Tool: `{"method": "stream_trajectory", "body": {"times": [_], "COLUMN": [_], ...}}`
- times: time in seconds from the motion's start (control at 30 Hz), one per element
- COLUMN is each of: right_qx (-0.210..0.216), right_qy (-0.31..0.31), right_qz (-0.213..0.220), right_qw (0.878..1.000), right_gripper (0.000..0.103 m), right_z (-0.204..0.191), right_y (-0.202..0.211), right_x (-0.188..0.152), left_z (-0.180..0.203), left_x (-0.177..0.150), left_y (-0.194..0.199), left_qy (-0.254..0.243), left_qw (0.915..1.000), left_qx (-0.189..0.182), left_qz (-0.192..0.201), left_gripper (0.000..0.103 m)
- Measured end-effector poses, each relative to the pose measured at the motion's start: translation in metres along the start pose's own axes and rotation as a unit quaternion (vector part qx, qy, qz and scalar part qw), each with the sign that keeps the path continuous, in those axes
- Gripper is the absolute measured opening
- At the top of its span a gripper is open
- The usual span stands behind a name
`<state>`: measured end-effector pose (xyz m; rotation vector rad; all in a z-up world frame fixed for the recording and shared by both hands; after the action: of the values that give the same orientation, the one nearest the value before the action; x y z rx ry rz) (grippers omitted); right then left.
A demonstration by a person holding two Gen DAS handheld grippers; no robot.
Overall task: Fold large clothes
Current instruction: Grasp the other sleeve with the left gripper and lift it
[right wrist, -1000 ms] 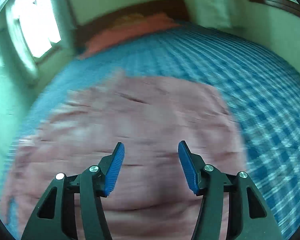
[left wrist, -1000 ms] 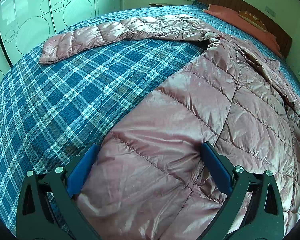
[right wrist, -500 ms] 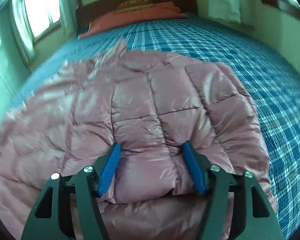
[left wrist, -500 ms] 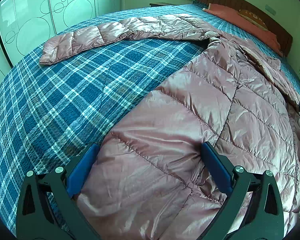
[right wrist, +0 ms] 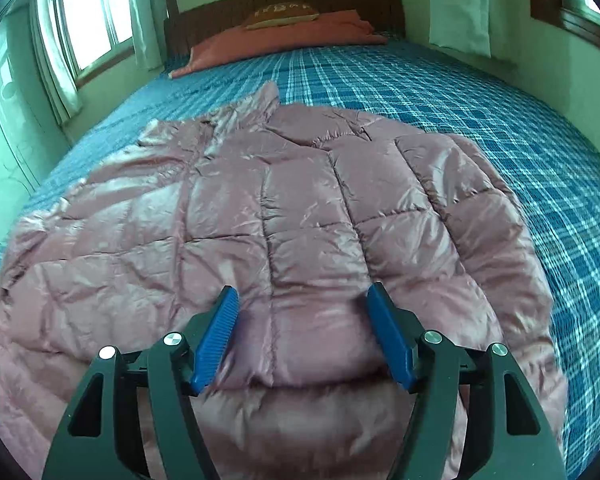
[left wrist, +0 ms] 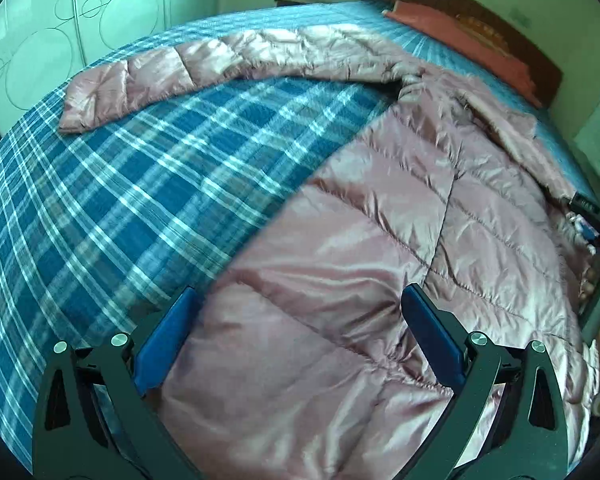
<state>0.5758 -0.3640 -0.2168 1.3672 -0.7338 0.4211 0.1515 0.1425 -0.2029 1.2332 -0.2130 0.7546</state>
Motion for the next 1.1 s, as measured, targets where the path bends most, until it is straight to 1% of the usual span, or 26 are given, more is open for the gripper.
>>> {"method": "stream_trajectory", "body": {"times": [0.07, 0.17, 0.23, 0.27, 0.3, 0.33, 0.37, 0.4, 0.47, 0.5, 0.57, 0.6, 0.67, 0.7, 0.77, 0.8, 0.83, 0.87, 0.9, 0.93, 0.97, 1.0, 1.07, 1.1], "right_qx": [0.007, 0.014, 0.014, 0.013, 0.011, 0.009, 0.008, 0.007, 0.006, 0.005, 0.004, 0.004, 0.005, 0.006, 0.009, 0.010, 0.011, 0.012, 0.013, 0.014, 0.015, 0.016, 0.018, 0.020], "right_qy": [-0.005, -0.012, -0.010, -0.008, -0.006, -0.005, -0.006, -0.007, -0.008, -0.008, -0.007, -0.007, -0.009, -0.011, -0.015, -0.018, -0.019, -0.020, -0.021, -0.022, -0.023, -0.024, -0.027, -0.029], "right_qz": [0.003, 0.004, 0.003, 0.002, 0.000, -0.003, -0.005, -0.007, -0.005, -0.005, -0.003, -0.002, -0.002, -0.001, 0.000, 0.001, 0.002, 0.002, 0.003, 0.004, 0.006, 0.006, 0.007, 0.007], "right_qw": [1.000, 1.000, 1.000, 1.000, 1.000, 1.000, 1.000, 1.000, 1.000, 1.000, 1.000, 1.000, 1.000, 1.000, 1.000, 1.000, 1.000, 1.000, 1.000, 1.000, 1.000, 1.000, 0.999, 0.999], "right_gripper": [0.066, 0.066, 0.066, 0.066, 0.066, 0.066, 0.067, 0.067, 0.067, 0.067, 0.066, 0.067, 0.067, 0.067, 0.067, 0.067, 0.067, 0.067, 0.067, 0.067, 0.067, 0.067, 0.067, 0.067], "right_z": [0.005, 0.009, 0.010, 0.010, 0.010, 0.010, 0.009, 0.009, 0.009, 0.009, 0.008, 0.008, 0.008, 0.008, 0.009, 0.009, 0.010, 0.010, 0.011, 0.011, 0.011, 0.012, 0.013, 0.014], "right_y": [0.010, 0.019, 0.024, 0.024, 0.022, 0.020, 0.019, 0.017, 0.016, 0.017, 0.017, 0.016, 0.016, 0.016, 0.016, 0.016, 0.016, 0.017, 0.017, 0.017, 0.018, 0.018, 0.018, 0.018], "right_x": [-0.004, -0.008, -0.012, -0.014, -0.015, -0.018, -0.019, -0.021, -0.023, -0.024, -0.025, -0.026, -0.027, -0.028, -0.028, -0.029, -0.029, -0.030, -0.030, -0.030, -0.030, -0.030, -0.031, -0.031], "left_z": [-0.013, -0.044, -0.072, -0.082, -0.100, -0.109, -0.120, -0.136, -0.151, -0.158, -0.166, -0.171, -0.178, -0.180, -0.189, -0.193, -0.196, -0.196, -0.201, -0.200, -0.194, -0.188, -0.166, -0.147], "left_x": [0.008, 0.029, 0.049, 0.055, 0.066, 0.072, 0.077, 0.084, 0.093, 0.101, 0.110, 0.116, 0.124, 0.127, 0.130, 0.132, 0.136, 0.142, 0.144, 0.147, 0.148, 0.153, 0.165, 0.174], "left_y": [0.008, 0.021, 0.027, 0.028, 0.027, 0.025, 0.023, 0.017, 0.014, 0.015, 0.011, 0.008, 0.005, 0.005, 0.009, 0.011, 0.012, 0.012, 0.015, 0.015, 0.017, 0.018, 0.022, 0.024], "left_qy": [0.006, 0.028, 0.047, 0.056, 0.077, 0.092, 0.110, 0.144, 0.180, 0.193, 0.206, 0.216, 0.229, 0.234, 0.251, 0.258, 0.257, 0.252, 0.252, 0.250, 0.243, 0.234, 0.205, 0.179], "left_qw": [0.9998, 0.9979, 0.9944, 0.9930, 0.9903, 0.9887, 0.9865, 0.9822, 0.9741, 0.9680, 0.9633, 0.9595, 0.9536, 0.9509, 0.9450, 0.9424, 0.9422, 0.9431, 0.9434, 0.9439, 0.9447, 0.9463, 0.9512, 0.9554], "left_qx": [0.001, 0.023, 0.042, 0.046, 0.052, 0.050, 0.041, 0.028, 0.004, -0.008, -0.016, -0.023, -0.022, -0.014, 0.003, 0.015, 0.019, 0.009, 0.011, 0.023, 0.030, 0.032, 0.031, 0.025], "left_qz": [0.016, 0.054, 0.085, 0.093, 0.103, 0.107, 0.113, 0.117, 0.137, 0.161, 0.171, 0.179, 0.195, 0.202, 0.210, 0.212, 0.214, 0.217, 0.215, 0.214, 0.218, 0.220, 0.228, 0.234], "left_gripper": [0.101, 0.101, 0.101, 0.101, 0.100, 0.095, 0.086, 0.083, 0.083, 0.083, 0.083, 0.083, 0.082, 0.080, 0.061, 0.054, 0.037, 0.019, 0.015, 0.013, 0.010, 0.010, 0.009, 0.009]}}
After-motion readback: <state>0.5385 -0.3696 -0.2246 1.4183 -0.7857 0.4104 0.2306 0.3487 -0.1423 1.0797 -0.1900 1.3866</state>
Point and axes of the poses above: each gripper's, at about its wrist camera, not at the fingertips, and y roughly against the way its jaws point, z to its right, x to its top, the point moved 8 cm from there along -y, roughly the way its jaws point, and after that the axes turned 13 degrees about -x, right-handed, at the moved point
